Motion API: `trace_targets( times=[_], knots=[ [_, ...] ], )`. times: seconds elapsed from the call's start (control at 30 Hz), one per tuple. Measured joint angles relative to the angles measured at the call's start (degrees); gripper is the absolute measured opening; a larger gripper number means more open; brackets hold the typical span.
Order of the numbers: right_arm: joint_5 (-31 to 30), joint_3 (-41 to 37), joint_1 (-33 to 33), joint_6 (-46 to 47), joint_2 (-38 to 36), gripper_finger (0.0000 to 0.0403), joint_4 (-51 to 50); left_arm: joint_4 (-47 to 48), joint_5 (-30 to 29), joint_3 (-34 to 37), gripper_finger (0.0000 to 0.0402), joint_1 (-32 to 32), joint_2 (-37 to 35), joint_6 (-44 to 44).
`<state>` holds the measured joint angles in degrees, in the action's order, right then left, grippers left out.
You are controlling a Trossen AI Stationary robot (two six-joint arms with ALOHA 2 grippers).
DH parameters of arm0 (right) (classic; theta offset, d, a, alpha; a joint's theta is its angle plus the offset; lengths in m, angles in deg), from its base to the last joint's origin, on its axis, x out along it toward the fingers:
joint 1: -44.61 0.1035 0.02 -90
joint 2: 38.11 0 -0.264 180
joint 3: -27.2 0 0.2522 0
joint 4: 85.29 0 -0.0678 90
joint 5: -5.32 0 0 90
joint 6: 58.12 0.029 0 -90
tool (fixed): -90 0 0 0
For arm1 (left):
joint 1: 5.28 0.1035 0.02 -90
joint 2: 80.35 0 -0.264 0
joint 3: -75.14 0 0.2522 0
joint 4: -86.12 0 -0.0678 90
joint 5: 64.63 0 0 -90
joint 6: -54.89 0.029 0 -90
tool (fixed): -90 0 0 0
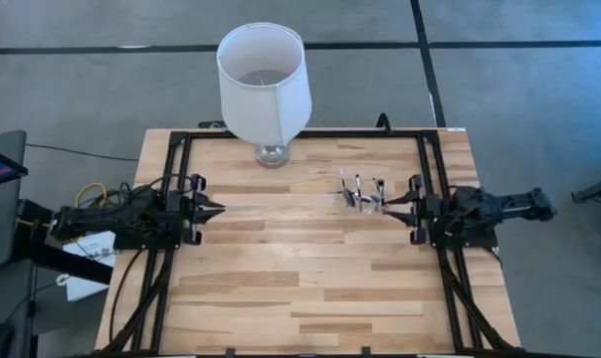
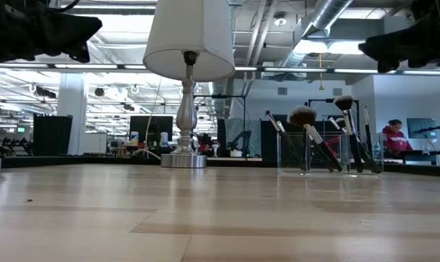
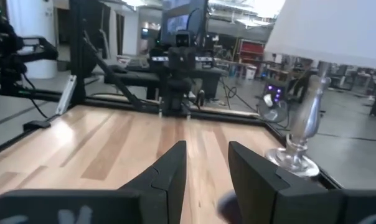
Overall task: Pick & Place Makeup Supplies
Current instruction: Return to Home Position
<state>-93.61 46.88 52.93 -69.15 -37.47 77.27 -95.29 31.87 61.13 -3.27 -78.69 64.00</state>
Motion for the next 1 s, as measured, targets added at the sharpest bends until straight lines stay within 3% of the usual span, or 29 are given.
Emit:
trace_targets(
  times=[0.23,0.43,1.0],
  knots=[
    [0.03,-3.43,-2.59,0.57,0.11,0.0111,0.17,-0.30,-0.39,-0.02,0.0028,2.15,1.53,-0.79],
    [-0.01,-3.68,-3.21,9.76,1.17,0.0112,1.01,-0.39,-1.08,-0.04,0.0030,2.29,3.63,-0.82],
    [-0.02,-3.68,-3.21,10.01,1.23,0.0113,0.90,-0.77,-1.11,-0.07,0.0028,2.29,8.74,-0.83]
  ],
)
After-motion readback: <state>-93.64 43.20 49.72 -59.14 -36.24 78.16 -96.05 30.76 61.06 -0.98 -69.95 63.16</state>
